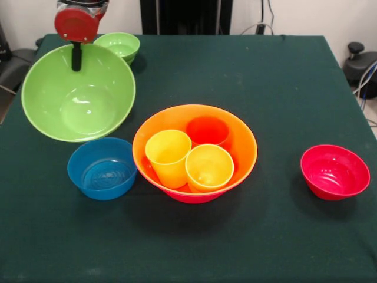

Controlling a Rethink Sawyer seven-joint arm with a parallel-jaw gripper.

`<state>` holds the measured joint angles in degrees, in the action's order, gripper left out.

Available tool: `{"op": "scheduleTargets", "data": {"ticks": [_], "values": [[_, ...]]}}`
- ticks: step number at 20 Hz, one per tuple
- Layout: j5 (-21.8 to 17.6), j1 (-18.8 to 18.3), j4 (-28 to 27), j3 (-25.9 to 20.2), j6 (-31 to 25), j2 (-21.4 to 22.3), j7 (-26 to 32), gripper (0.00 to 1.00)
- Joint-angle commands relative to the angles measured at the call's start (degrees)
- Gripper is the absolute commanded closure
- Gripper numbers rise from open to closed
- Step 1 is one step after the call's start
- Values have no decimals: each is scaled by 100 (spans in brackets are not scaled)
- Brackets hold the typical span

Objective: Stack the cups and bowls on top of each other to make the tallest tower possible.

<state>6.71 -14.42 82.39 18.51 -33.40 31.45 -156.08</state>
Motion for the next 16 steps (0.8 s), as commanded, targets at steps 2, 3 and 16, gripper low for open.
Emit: {"op": "scheduleTargets", "data": {"ticks": [2,3,16], "values": [[233,312,-147,-272,-848,-131,-702,100],[246,322,-179,-261,-856,-153,-704,100],[426,499,-374,-70,-1213,-83,-750,100]]}}
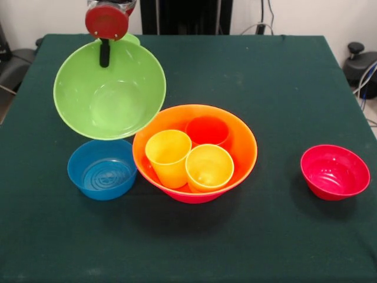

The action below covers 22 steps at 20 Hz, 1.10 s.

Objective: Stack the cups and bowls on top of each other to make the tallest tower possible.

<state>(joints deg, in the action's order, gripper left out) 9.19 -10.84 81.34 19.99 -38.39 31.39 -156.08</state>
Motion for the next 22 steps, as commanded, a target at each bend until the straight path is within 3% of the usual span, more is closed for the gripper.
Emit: {"op": "scheduleTargets", "data": {"ticks": [1,10,22], "values": [[195,150,-289,-201,-763,-63,-764,100],[401,325,-668,-67,-1106,-131,-1005,100],[701,568,-1445,157,-1461,-625,-1341,100]]}}
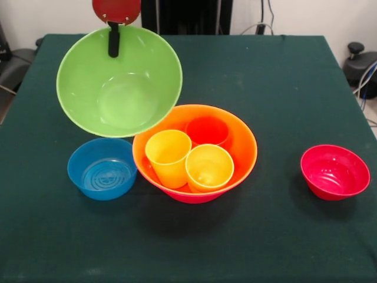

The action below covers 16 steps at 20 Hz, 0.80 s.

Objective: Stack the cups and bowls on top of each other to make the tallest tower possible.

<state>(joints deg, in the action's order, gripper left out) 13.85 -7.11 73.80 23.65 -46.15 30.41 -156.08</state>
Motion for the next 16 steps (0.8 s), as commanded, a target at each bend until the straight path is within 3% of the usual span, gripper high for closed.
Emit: {"op": "scheduleTargets", "data": {"ticks": [1,16], "values": [[257,216,-758,-191,-686,-602,-1368,100],[607,465,-1581,155,-784,-1389,-1485,100]]}}
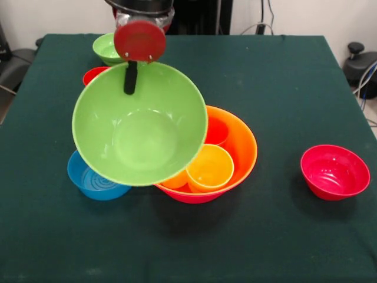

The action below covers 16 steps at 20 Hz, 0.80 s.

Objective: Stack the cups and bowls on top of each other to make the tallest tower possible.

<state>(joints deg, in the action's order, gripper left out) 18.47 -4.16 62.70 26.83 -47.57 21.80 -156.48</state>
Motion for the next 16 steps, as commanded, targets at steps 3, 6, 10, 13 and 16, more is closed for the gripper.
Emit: {"op": "scheduleTargets", "data": {"ticks": [3,6,10,13,16], "values": [[194,237,-407,-108,-576,-551,-1418,100],[234,326,-274,-49,-513,-506,-1411,100],[321,443,-17,28,-579,-289,-1426,100],[371,479,184,52,-599,-106,-1370,100],[416,516,401,55,-542,63,-1284,100]]}}
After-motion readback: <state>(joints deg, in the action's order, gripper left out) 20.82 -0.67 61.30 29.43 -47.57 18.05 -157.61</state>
